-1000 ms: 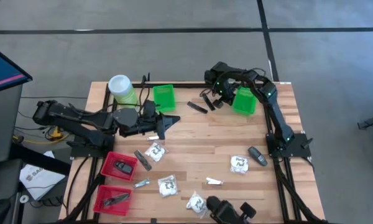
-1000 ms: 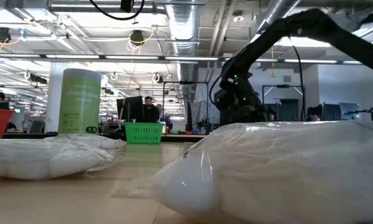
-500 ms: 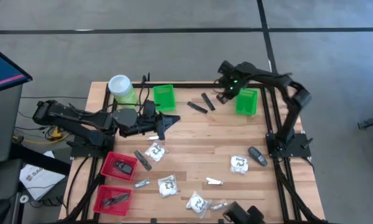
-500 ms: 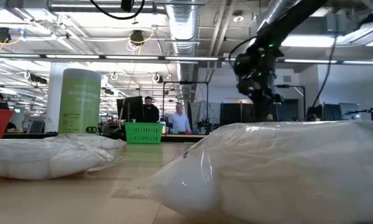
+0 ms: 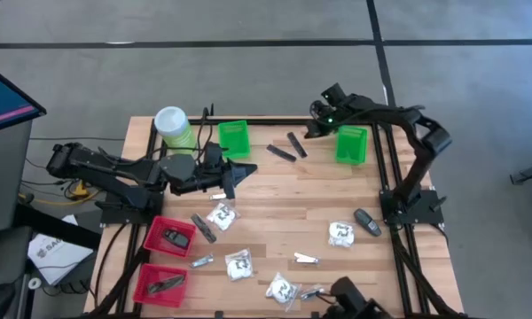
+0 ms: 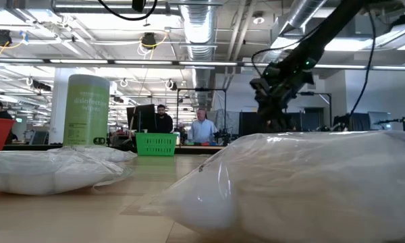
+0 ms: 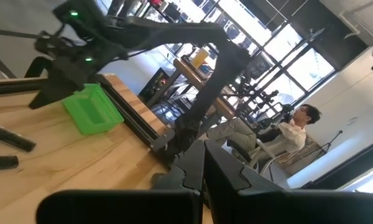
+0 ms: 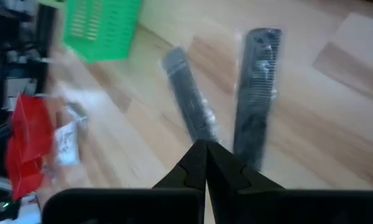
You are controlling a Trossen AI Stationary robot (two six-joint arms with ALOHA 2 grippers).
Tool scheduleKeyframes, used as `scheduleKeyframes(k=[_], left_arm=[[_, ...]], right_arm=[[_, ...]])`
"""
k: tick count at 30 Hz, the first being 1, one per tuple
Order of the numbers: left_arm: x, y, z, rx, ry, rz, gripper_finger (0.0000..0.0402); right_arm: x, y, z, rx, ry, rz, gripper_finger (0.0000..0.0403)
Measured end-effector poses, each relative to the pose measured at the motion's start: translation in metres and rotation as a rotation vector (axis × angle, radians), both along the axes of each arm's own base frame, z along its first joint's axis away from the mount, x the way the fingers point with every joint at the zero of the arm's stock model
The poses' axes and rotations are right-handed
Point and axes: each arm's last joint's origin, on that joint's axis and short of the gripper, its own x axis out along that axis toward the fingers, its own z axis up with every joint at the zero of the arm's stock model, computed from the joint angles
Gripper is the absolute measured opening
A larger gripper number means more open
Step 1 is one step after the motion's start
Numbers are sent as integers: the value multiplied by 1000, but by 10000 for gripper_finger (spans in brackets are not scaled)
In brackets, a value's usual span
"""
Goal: Pick & Place Travel size toiletries
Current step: Move the black comb to the center of the table
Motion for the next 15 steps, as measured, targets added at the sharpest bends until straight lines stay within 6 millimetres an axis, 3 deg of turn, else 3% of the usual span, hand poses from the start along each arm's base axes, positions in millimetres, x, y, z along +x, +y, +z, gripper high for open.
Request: scheduleKeyframes(k=[3, 10, 15], left_arm=[[0, 0, 0, -19, -11, 0, 0], [0, 0, 3, -31, -37, 1, 0], [0, 0, 3, -32, -41, 8, 0]], right_arm=[[9, -8, -11, 19, 93, -22, 0], [33, -23, -12, -11, 333, 12, 0], [56, -33, -19, 25, 405, 54, 0]])
